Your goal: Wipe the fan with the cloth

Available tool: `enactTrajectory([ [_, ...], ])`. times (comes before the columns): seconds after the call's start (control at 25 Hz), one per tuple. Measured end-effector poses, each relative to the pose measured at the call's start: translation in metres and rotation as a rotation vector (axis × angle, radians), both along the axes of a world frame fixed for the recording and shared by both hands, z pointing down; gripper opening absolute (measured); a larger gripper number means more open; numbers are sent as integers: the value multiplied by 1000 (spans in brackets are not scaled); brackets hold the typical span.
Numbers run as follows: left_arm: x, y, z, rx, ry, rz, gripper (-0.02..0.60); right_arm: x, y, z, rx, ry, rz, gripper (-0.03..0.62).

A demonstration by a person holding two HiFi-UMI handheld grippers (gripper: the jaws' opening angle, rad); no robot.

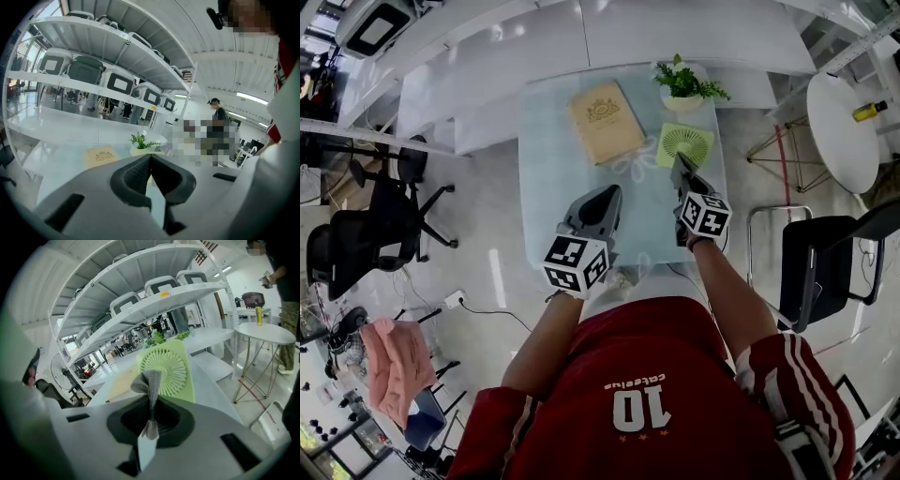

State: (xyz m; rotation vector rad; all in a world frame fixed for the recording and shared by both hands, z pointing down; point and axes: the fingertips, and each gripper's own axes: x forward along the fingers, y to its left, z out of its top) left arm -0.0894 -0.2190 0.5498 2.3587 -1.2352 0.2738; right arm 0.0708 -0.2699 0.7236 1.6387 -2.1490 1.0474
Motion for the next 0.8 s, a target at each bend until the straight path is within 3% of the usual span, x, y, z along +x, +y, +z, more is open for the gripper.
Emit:
enactTrajectory([
  [0.6,-21,-10,19,-40,-33,-62,3,-38,-28,20,-13,-43,-55,18],
  [0.8,-11,-19,25,-34,-48,-31,3,-41,-33,27,-12,-38,-71,18],
])
